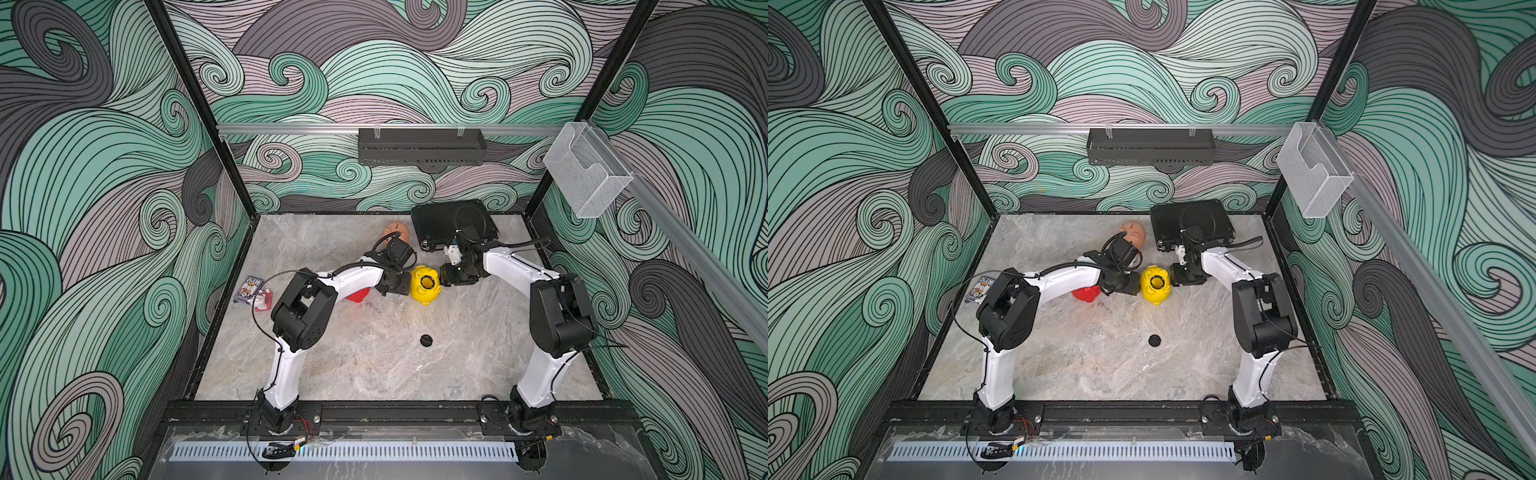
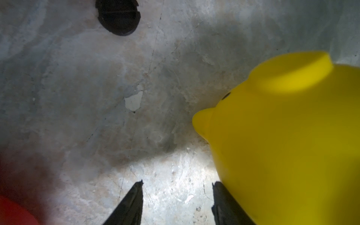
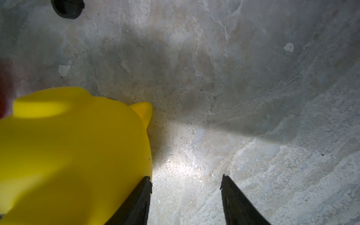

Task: Close piggy banks
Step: Adjust the piggy bank at the center of the board.

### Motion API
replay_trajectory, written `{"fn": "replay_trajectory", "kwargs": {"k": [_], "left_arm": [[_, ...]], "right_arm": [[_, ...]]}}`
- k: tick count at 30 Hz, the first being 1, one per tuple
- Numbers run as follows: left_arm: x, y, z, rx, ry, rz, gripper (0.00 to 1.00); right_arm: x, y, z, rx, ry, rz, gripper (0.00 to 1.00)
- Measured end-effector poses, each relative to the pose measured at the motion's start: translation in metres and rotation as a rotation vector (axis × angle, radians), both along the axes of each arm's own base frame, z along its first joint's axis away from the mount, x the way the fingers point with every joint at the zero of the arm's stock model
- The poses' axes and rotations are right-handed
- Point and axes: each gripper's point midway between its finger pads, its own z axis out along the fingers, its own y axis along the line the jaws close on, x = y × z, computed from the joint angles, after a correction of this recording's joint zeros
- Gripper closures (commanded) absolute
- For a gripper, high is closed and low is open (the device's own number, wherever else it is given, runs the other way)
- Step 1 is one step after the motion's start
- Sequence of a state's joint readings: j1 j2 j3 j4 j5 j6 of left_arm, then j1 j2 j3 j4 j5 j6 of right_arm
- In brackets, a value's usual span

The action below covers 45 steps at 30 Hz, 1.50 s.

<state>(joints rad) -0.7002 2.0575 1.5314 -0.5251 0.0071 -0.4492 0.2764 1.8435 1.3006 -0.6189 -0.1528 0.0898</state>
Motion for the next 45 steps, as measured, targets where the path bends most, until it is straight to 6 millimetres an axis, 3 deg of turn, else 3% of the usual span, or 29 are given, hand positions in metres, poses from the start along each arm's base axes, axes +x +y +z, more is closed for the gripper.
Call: {"fn": "replay_trajectory", "kwargs": {"k": [17,30,38,45], "left_arm": [[0.009,-0.003,-0.001,0.017,0.000,-0.009,0.41],[0.012,0.009,0.000,0.058,-0.015,0.011,0.41],[0.014,0.014,0.028,0.040,-0.059,0.023,0.41],[0.002,0.024,0.070,-0.010,-0.122,0.027,0.41]], "right_arm": [[0.007,-0.004,0.018,0.024,-0.061,-0.022,0.40],[0.003,-0.006,0.024,0.031,-0.072,-0.036,0.40],[0.003,-0.007,0.041,0.040,-0.116,-0.041,0.40],[-0.007,-0.016,0.082,0.060,-0.217,-0.064,0.41]]}}
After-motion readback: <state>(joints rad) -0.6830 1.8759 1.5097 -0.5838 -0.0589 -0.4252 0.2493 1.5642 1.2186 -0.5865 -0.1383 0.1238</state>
